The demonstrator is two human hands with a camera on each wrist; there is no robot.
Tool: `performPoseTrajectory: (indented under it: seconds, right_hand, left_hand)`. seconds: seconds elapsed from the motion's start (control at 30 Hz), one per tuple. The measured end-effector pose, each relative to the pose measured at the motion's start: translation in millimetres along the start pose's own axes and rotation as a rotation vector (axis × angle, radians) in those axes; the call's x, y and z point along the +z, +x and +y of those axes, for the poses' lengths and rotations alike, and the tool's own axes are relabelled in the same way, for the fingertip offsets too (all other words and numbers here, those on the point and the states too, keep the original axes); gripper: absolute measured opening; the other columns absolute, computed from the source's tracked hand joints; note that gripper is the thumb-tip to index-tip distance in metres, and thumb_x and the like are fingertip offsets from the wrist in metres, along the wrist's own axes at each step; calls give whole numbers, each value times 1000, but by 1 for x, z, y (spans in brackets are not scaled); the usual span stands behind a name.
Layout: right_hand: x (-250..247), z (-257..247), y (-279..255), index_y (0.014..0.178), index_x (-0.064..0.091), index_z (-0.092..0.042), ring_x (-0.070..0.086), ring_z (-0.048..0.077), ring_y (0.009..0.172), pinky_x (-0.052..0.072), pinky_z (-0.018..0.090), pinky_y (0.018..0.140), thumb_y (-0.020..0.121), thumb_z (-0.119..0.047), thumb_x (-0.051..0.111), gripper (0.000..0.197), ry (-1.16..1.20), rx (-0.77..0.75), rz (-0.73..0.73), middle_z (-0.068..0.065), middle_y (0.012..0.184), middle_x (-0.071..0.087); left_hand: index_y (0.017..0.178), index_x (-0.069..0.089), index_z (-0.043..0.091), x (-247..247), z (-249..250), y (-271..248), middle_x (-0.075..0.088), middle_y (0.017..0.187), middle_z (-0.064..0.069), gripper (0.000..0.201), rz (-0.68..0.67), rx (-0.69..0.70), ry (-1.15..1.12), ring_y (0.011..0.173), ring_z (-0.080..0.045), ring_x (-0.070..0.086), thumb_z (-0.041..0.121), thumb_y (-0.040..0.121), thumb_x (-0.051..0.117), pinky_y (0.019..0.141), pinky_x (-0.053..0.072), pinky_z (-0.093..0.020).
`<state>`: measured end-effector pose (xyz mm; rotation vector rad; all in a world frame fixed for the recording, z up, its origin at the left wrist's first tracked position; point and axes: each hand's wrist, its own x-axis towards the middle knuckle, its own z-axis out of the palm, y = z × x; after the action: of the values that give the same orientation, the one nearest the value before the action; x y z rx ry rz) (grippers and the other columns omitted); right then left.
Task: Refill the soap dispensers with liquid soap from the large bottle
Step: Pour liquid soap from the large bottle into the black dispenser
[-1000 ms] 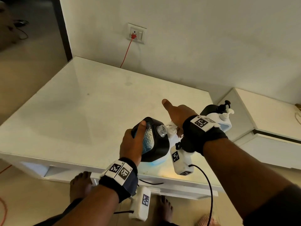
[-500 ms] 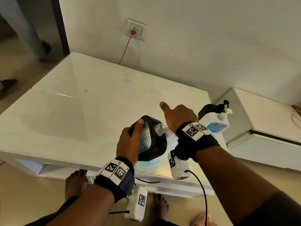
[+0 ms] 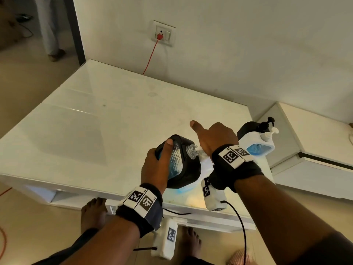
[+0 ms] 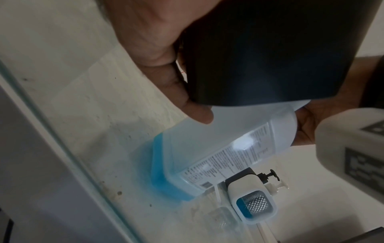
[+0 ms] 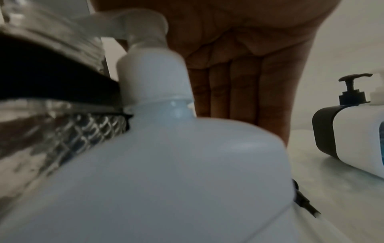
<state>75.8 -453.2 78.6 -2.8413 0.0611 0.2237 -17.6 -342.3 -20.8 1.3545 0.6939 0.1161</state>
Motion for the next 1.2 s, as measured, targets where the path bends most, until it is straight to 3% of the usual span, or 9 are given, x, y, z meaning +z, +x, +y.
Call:
performPoseTrajectory:
  seconds: [0.17,0.23,0.33,0.5,0.67,0.83,1.0,1.1,1.2]
  right_hand:
    - [-3,-2,0,71,55,-14,56,21,65,37,31,58,86,-80,35,71,-33,-2,-44,4,71,60]
    - [-6,-3,4,72,56,-15,64,28,74,51,36,73,83,-85,30,76,0,8,-124,7,77,65]
    - [-9,-5,6,72,54,-16,66,32,82,54,43,87,82,-87,25,77,18,-3,-167,9,82,67]
    - [-6,-1,4,69,57,-14,65,30,73,53,38,78,88,-78,33,71,28,1,-93,8,71,65]
    - [2,1,5,73,54,-15,50,18,64,33,32,65,89,-74,38,63,-10,16,13,3,74,59]
    - [-1,-1,3,71,51,-16,56,24,72,41,34,70,88,-77,35,65,-46,8,-26,4,73,58]
    - [-10,-6,5,65,55,-13,67,31,78,55,42,85,82,-86,30,79,1,-5,-152,8,67,64]
    - [-9,-4,3,66,57,-13,66,30,73,54,39,80,86,-81,32,76,7,-11,-110,7,66,63]
    - [-4,-2,2,70,54,-14,60,26,72,44,34,70,89,-77,36,67,-14,-11,-53,4,71,61]
  left_hand:
    - [123,63,20,0,2,-2,70,112,-3,94,-8,16,-8,102,-25,68,93,66,47,95,58,-49]
    - [122,65,20,0,1,-2,72,111,-4,103,-17,20,-1,101,-24,69,98,58,43,92,59,-48]
    - [121,66,21,-1,2,-3,73,109,-3,106,-22,30,-2,100,-24,70,101,56,43,92,60,-47]
    - [122,65,23,-1,4,-4,72,111,-2,102,-17,13,-2,101,-24,69,99,57,43,93,58,-47]
    - [122,64,22,-2,3,-5,71,111,-1,98,-11,16,20,101,-23,68,96,60,43,94,57,-46]
    - [124,62,21,-2,2,-5,70,113,-2,94,-8,20,34,103,-24,67,94,67,46,95,57,-47]
    - [122,63,22,-2,1,-4,71,111,-1,96,-1,22,43,101,-23,68,96,64,45,95,57,-49]
    - [125,61,20,-3,0,-3,69,114,-3,76,10,13,45,103,-24,66,84,84,53,97,56,-48]
    - [124,62,21,-3,-1,-5,69,114,-2,94,3,13,34,103,-24,67,95,68,50,96,56,-47]
